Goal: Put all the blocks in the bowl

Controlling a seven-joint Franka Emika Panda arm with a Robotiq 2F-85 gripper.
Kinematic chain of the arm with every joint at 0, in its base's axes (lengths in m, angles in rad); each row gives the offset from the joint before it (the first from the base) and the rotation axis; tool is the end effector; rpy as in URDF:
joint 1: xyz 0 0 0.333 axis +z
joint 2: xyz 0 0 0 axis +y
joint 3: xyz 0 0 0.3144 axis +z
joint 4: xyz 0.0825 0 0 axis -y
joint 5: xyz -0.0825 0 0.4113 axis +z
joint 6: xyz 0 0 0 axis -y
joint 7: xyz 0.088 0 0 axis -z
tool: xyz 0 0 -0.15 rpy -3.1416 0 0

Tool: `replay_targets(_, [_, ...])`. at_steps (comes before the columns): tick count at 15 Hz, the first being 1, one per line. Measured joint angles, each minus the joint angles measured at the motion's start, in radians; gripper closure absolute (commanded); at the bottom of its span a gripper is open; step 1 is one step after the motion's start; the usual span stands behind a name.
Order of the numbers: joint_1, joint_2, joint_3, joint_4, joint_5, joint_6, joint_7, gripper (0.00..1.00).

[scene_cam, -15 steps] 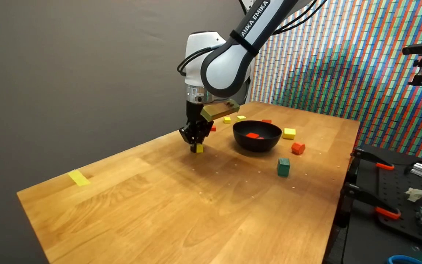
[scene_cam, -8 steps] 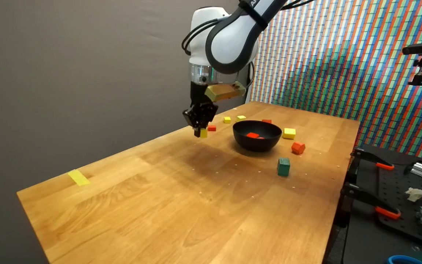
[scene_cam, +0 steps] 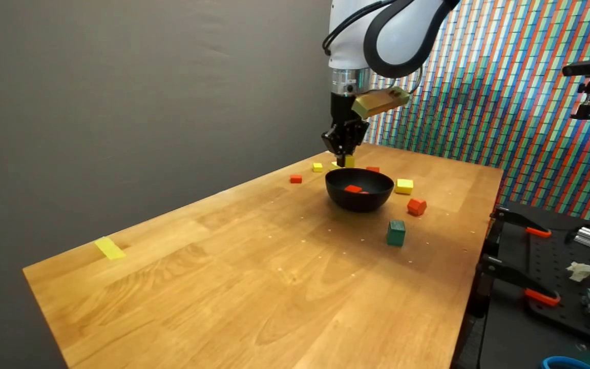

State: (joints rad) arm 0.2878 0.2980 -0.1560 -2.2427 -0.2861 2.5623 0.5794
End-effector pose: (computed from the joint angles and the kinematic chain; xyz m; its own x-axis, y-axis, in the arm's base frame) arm 0.5598 0.0682 0.1710 0.9759 -0.1901 0.1074 -0.2067 -0.9629 0.1735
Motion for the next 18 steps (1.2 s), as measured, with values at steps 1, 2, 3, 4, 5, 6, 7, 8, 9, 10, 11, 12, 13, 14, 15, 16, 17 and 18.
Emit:
replay_targets(1, [-0.007, -0.007, -0.007, -0.032, -0.018, 0.013, 0.035, 0.79])
replay_targets(2, [-0.015, -0.008, -0.009, -0.058, -0.028, 0.029, 0.065, 0.52])
replay_targets(3, [-0.021, -0.006, -0.009, -0.080, -0.035, 0.053, 0.089, 0.76])
replay_targets(4, [-0.024, -0.005, -0.009, -0.099, -0.048, 0.088, 0.118, 0.71])
replay_targets(5, [-0.024, -0.005, -0.009, -0.113, -0.057, 0.114, 0.139, 0.62])
replay_targets(6, [-0.024, -0.005, -0.009, -0.121, -0.061, 0.128, 0.150, 0.30])
replay_targets(7, [-0.024, -0.006, -0.009, -0.124, -0.062, 0.134, 0.153, 0.27])
replay_targets(8, [-0.024, -0.005, -0.009, -0.123, -0.062, 0.133, 0.153, 0.26])
replay_targets(9, [-0.024, -0.004, -0.005, -0.123, -0.062, 0.131, 0.148, 0.19])
replay_targets(10, [-0.023, -0.004, 0.003, -0.123, -0.065, 0.130, 0.144, 0.12])
replay_targets(11, [-0.014, -0.007, 0.005, -0.119, -0.088, 0.131, 0.146, 0.05])
replay_targets(12, [-0.004, -0.012, 0.004, -0.112, -0.124, 0.131, 0.154, 0.00])
replay_targets(13, [0.006, -0.019, 0.001, -0.098, -0.168, 0.131, 0.168, 0.00])
replay_targets(14, [0.010, -0.025, 0.000, -0.079, -0.202, 0.131, 0.174, 0.00])
replay_targets(15, [0.010, -0.028, 0.000, -0.055, -0.222, 0.131, 0.172, 0.00])
replay_targets(16, [0.004, -0.026, 0.002, -0.028, -0.223, 0.131, 0.159, 0.00])
replay_targets(17, [-0.006, -0.019, 0.006, 0.000, -0.220, 0.133, 0.137, 0.00])
replay_targets(18, [-0.021, -0.004, 0.012, 0.029, -0.205, 0.135, 0.107, 0.00])
